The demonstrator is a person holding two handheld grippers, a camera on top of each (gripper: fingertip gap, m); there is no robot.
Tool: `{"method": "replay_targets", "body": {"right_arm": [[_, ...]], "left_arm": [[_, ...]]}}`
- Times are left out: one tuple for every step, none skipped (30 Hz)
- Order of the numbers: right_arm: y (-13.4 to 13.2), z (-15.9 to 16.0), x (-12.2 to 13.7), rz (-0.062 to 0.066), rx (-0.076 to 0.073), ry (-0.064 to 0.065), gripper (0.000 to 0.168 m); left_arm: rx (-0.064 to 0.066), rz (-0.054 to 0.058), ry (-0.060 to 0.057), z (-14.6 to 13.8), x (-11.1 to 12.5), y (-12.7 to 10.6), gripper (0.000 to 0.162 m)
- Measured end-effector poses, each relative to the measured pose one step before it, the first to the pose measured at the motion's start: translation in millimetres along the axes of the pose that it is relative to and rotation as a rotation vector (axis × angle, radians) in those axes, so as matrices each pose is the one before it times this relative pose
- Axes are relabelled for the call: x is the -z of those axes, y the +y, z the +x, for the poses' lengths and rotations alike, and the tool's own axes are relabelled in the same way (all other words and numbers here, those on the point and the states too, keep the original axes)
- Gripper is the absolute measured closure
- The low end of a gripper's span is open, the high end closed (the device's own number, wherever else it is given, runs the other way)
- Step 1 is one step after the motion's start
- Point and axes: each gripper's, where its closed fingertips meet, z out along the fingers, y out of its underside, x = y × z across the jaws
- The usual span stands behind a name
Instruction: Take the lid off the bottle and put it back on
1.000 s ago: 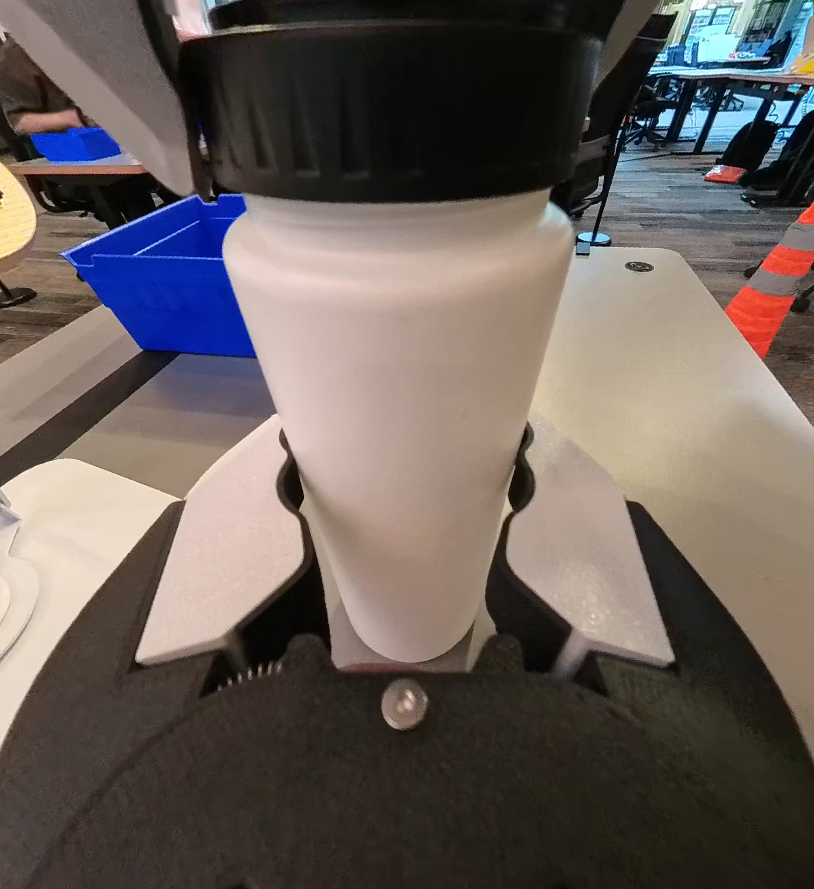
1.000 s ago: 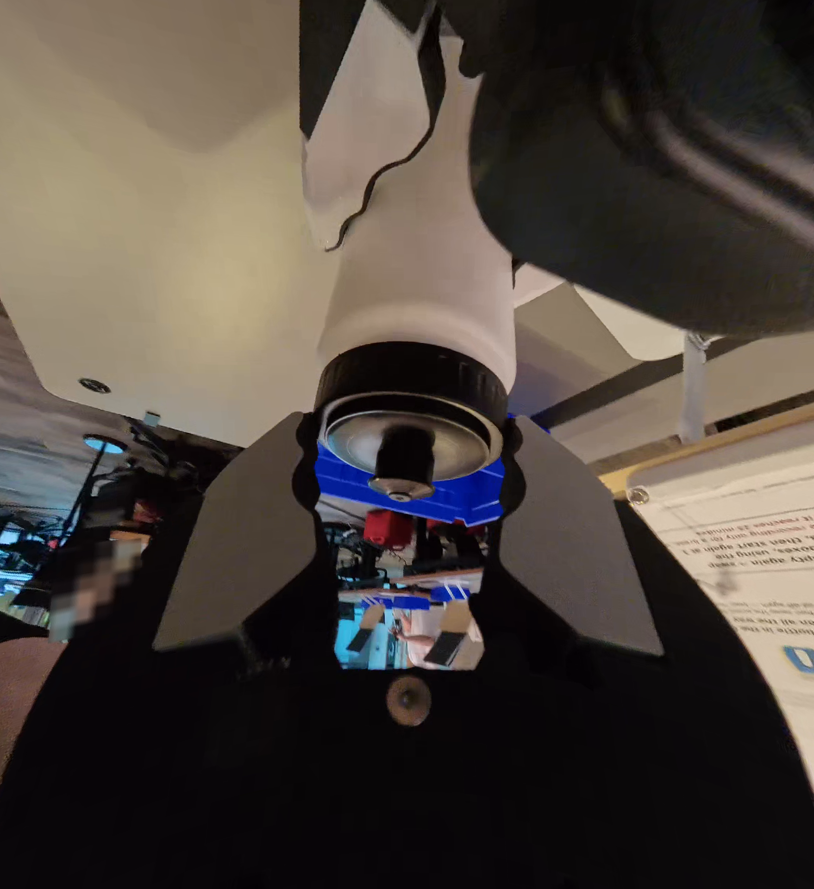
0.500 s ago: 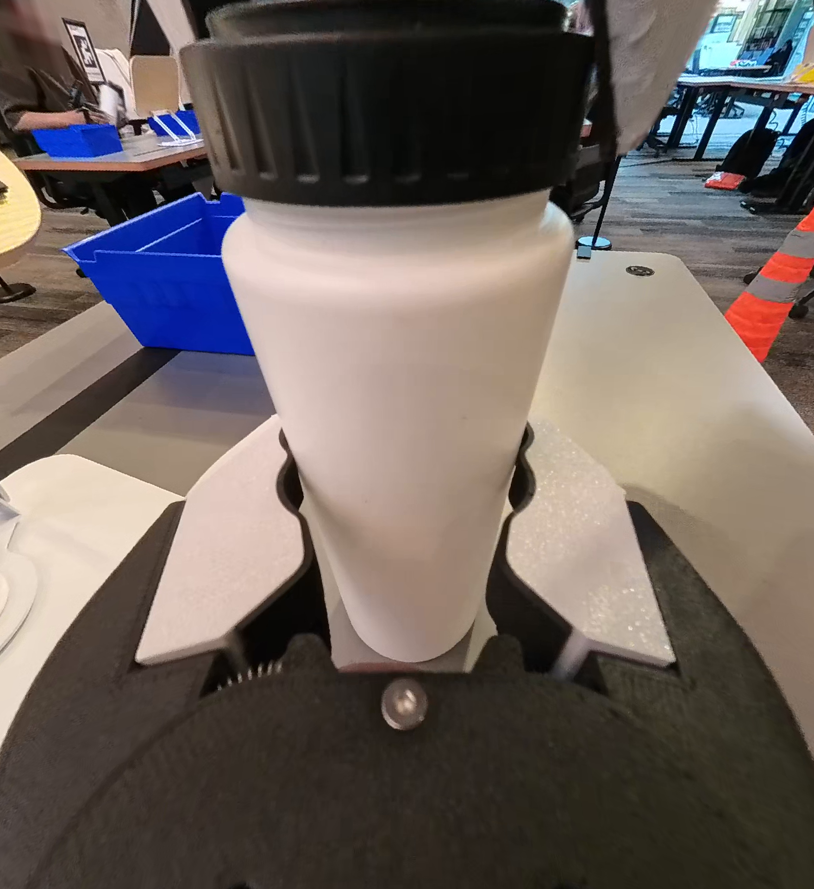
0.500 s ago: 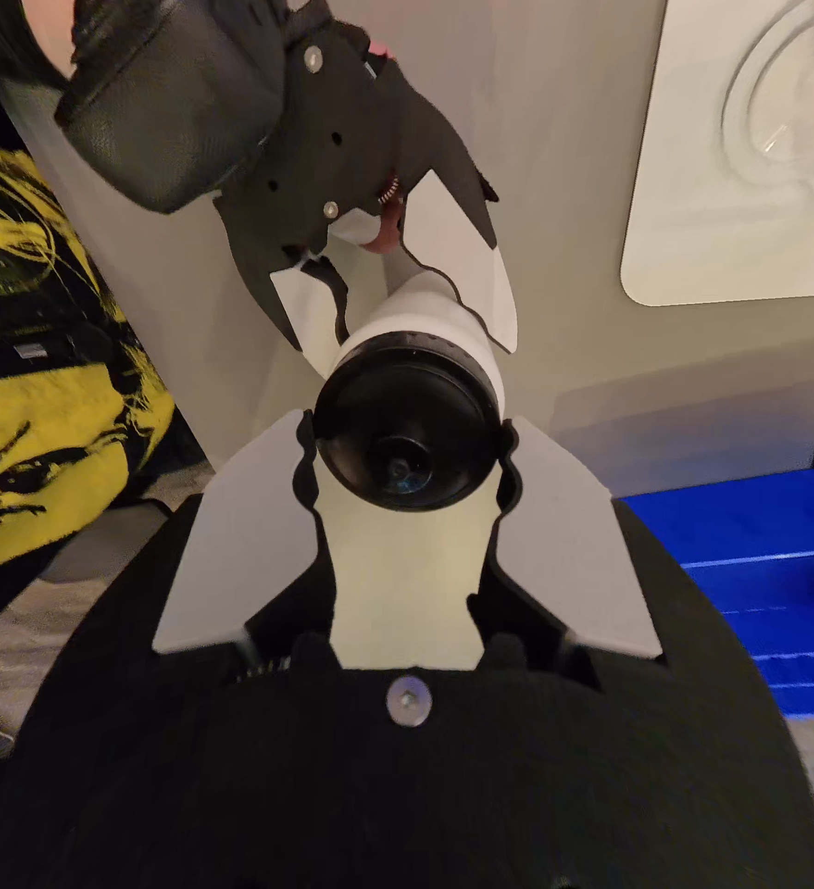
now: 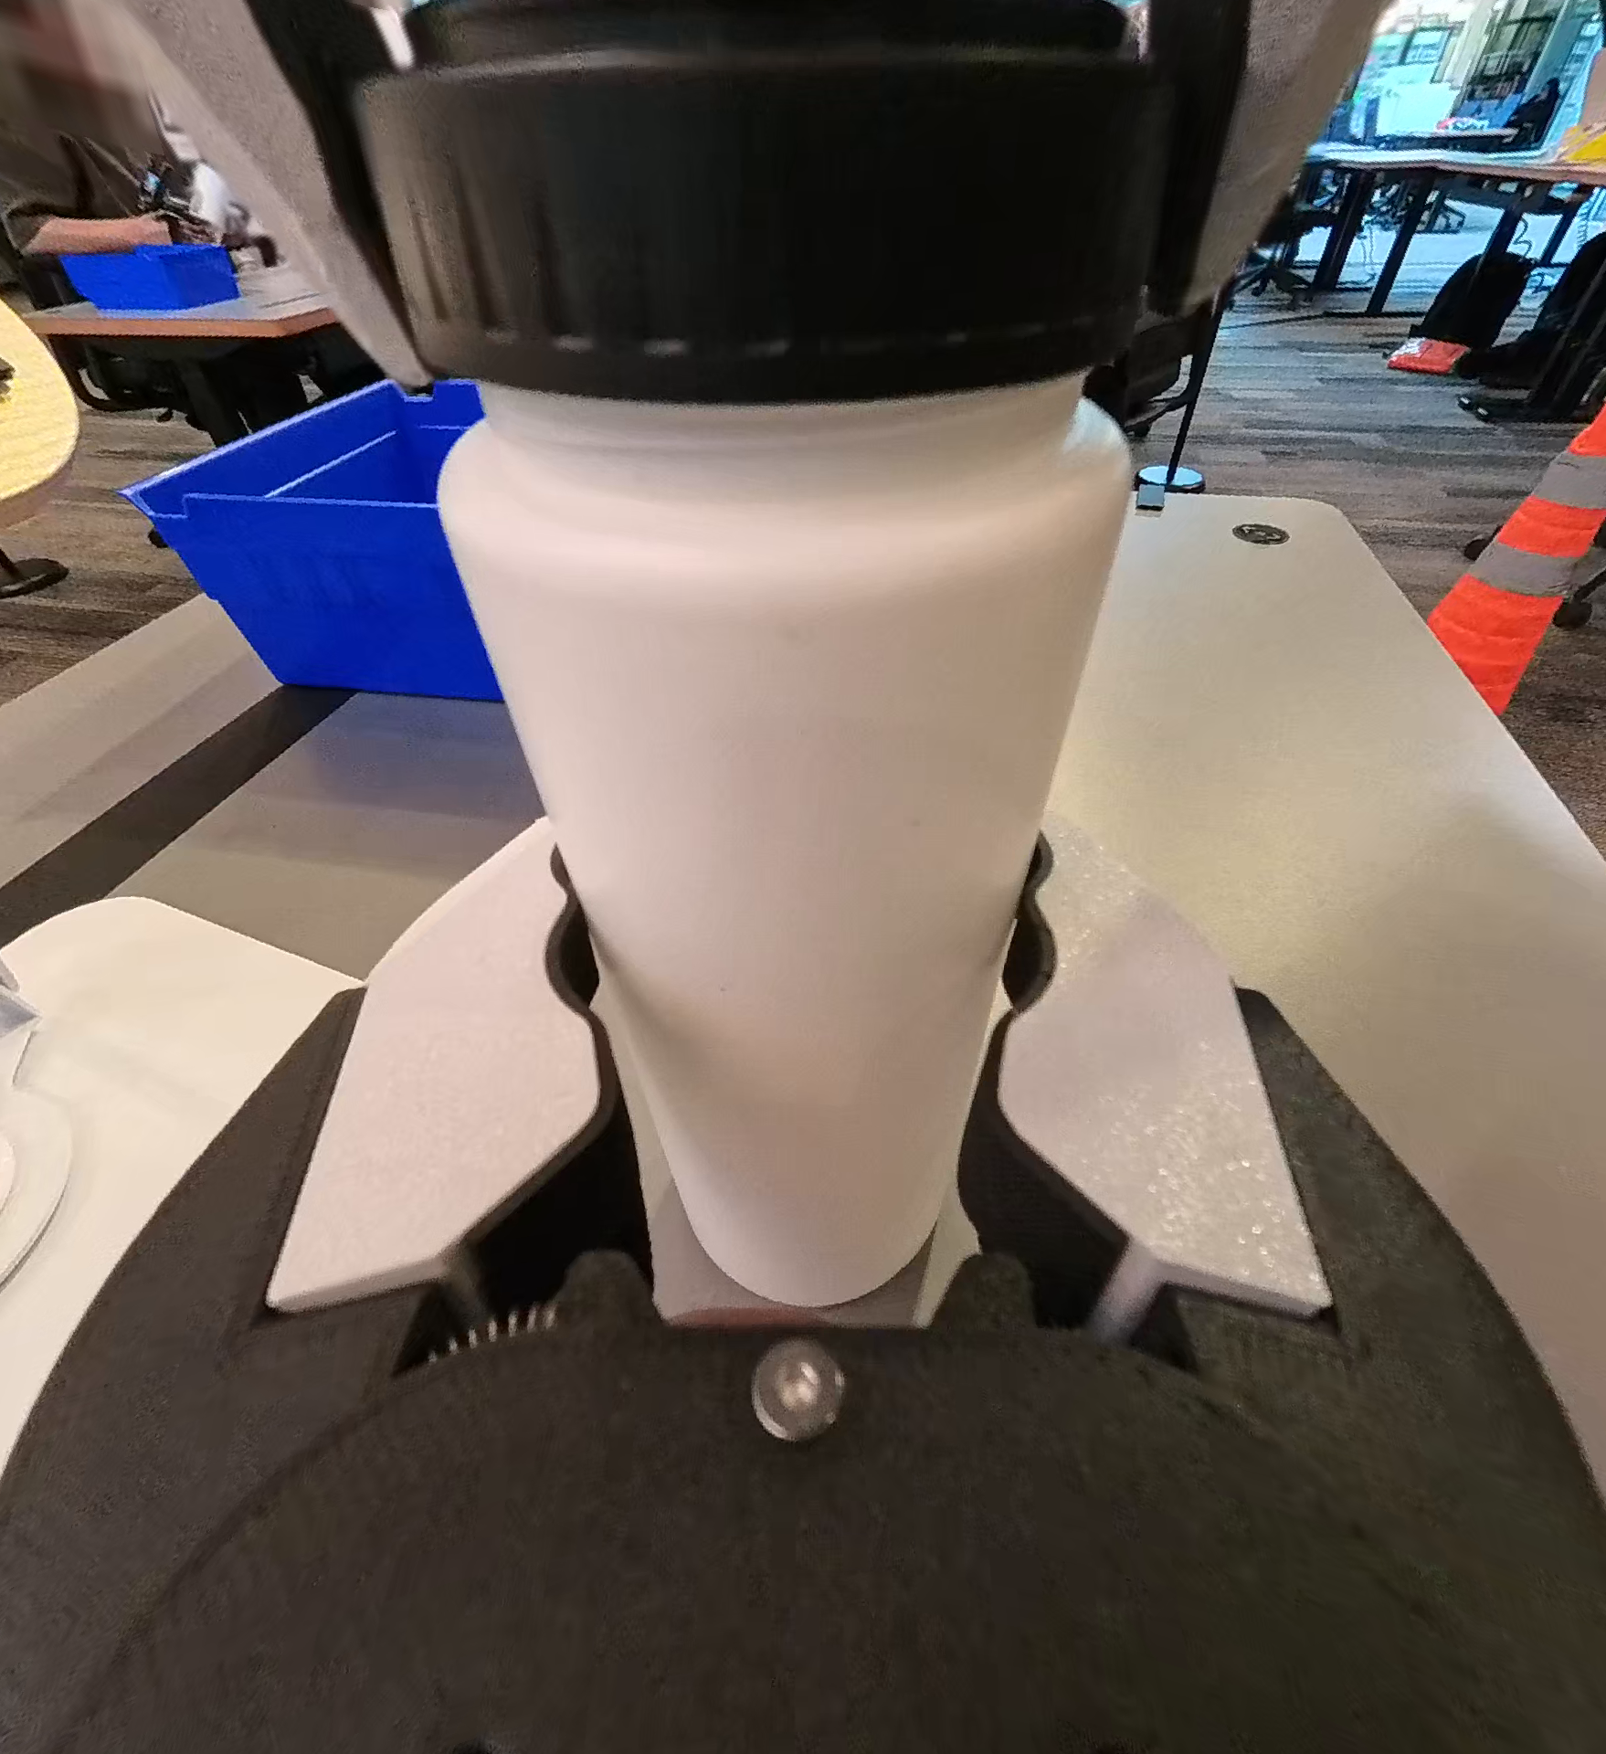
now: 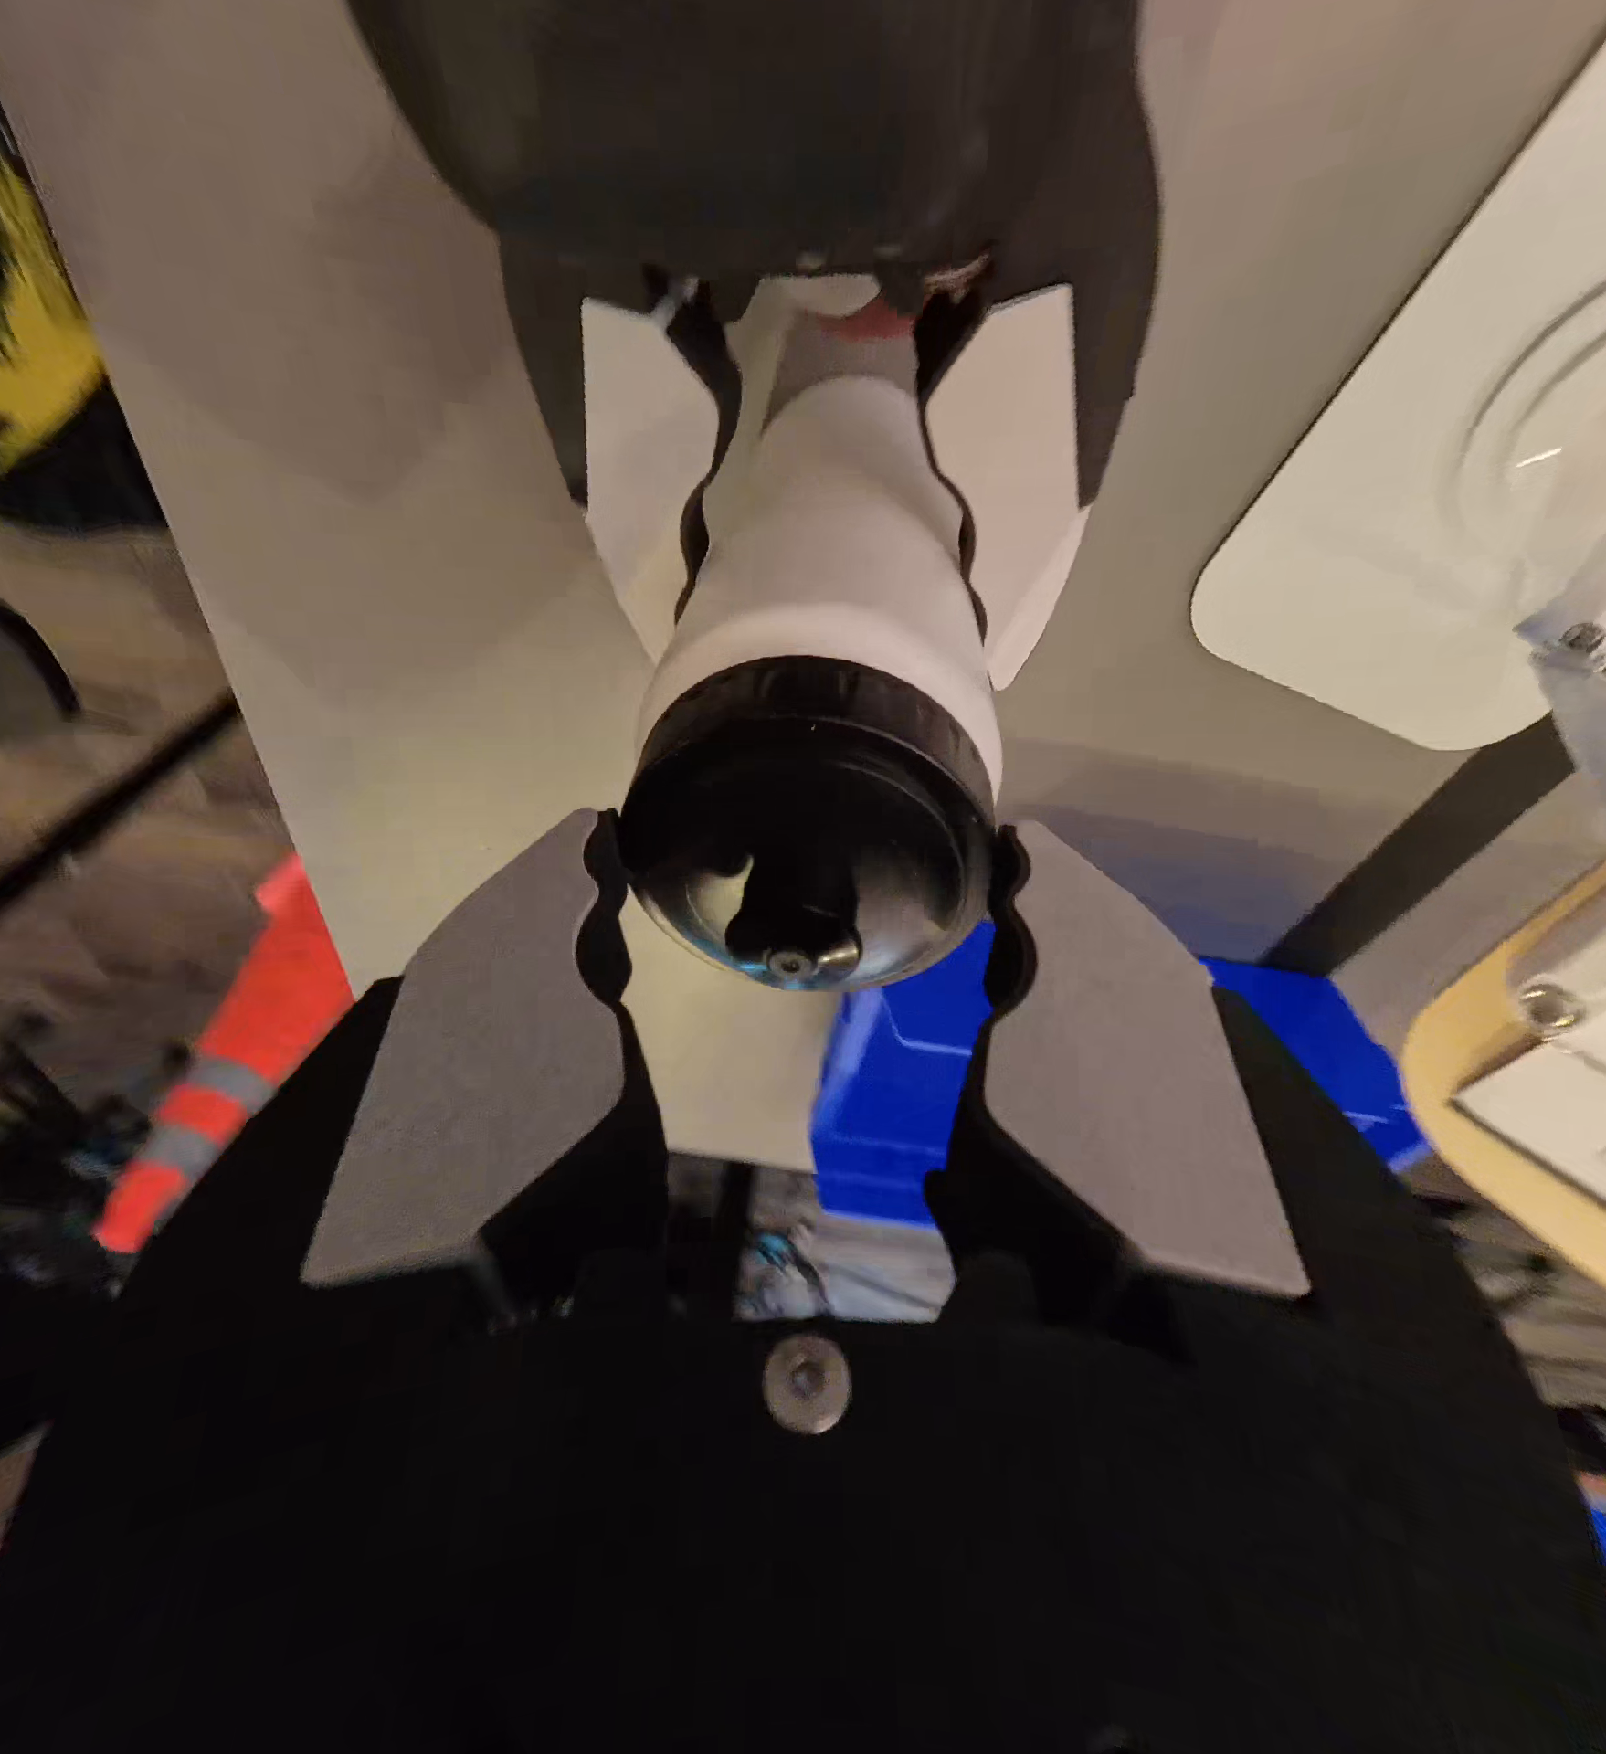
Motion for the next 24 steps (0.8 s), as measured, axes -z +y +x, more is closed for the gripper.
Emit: {"method": "replay_targets", "body": {"right_arm": [[0.97,0.8,0.32,-0.0547,0.0542,0.0128,0.094],[0.94,0.9,0.24,-0.0529,0.0453,0.0132,0.094],[1.26,0.73,0.34,-0.0528,0.0345,0.0117,0.094],[1.02,0.87,0.27,-0.0503,0.0373,0.0169,0.094],[1.1,0.85,0.26,-0.0458,0.0439,0.025,0.095],[1.01,0.83,0.34,-0.0413,0.0369,0.0276,0.094],[1.0,0.68,0.39,-0.0368,0.0243,0.0273,0.094],[0.86,0.77,0.73,-0.031,0.0165,0.0299,0.095],[0.62,0.96,1.03,-0.0224,0.0105,0.0332,0.095],[-0.11,1.2,1.3,-0.011,0.0017,0.0318,0.096],[-0.44,0.99,0.86,0.0027,-0.0144,0.0212,0.096],[-1.04,0.01,0.08,0.0182,-0.0396,0.0004,0.093],[-2.49,-1.42,-0.32,0.0344,-0.0602,-0.0248,0.09],[-1.73,-2.45,-0.76,0.0383,-0.0616,-0.0356,0.087],[0.7,-0.75,-0.48,0.0364,-0.0547,-0.0227,0.084],[1.69,1.49,-0.19,0.0389,-0.0594,-0.0086,0.081],[1.01,0.55,-0.07,0.0479,-0.0691,-0.019,0.078],[-0.12,-1.13,0.13,0.0574,-0.072,-0.0318,0.079],[-0.04,-1.12,0.22,0.0573,-0.0697,-0.031,0.081],[0.65,-0.93,-0.04,0.0499,-0.0665,-0.0292,0.082],[-0.29,-0.86,-0.28,0.0498,-0.0605,-0.0272,0.086],[-1.51,-0.99,-0.39,0.0535,-0.0543,-0.0264,0.089],[-1.7,-1.99,-0.96,0.0484,-0.0456,-0.0303,0.092],[-0.12,-2.09,-1.58,0.0325,-0.0358,-0.0266,0.095]], "left_arm": [[0.0018,0.0013,0.0007,-0.28,0.21,0.01,0.077],[0.0009,0.0,-0.0005,-0.25,0.16,0.04,0.077],[0.0007,-0.0005,-0.0003,-0.38,0.17,0.1,0.077],[0.0002,0.0003,-0.0007,-0.33,0.14,0.0,0.077],[-0.0008,0.0002,-0.0018,-0.35,0.26,0.03,0.077],[-0.0019,-0.0013,-0.0025,-0.4,0.2,0.09,0.077],[-0.0029,-0.0017,-0.003,-0.49,0.33,0.06,0.077],[-0.0009,-0.0008,-0.0018,-0.31,0.08,0.0,0.077],[0.002,0.0003,-0.0003,-0.2,0.04,0.09,0.077],[0.003,0.0016,0.0013,-0.29,0.29,0.0,0.077],[0.0029,0.0017,0.0025,-0.19,0.18,0.06,0.077],[0.001,0.001,0.0005,-0.09,-0.05,-0.12,0.077],[-0.004,-0.0013,-0.0009,0.65,-0.44,-0.07,0.077],[-0.0033,-0.0035,0.0009,0.98,-0.51,-0.04,0.077],[-0.0031,-0.001,0.0006,0.94,-0.23,-0.17,0.077],[-0.0012,-0.0009,0.0004,0.6,-0.2,-0.06,0.077],[-0.0009,-0.0005,0.0,0.24,-0.05,0.03,0.077],[0.0011,0.0002,0.0,-0.09,0.09,0.01,0.077],[0.0019,0.0014,0.0005,-0.21,0.13,0.09,0.077],[0.0025,0.002,0.0006,-0.19,-0.14,-0.04,0.077],[0.0017,0.002,0.0005,-0.12,-0.1,-0.03,0.077],[0.0006,0.001,-0.0001,0.05,-0.2,-0.15,0.077],[-0.0002,0.0004,-0.0001,0.18,-0.29,0.0,0.077],[-0.0007,0.0003,0.0004,0.25,-0.18,-0.08,0.077]]}}
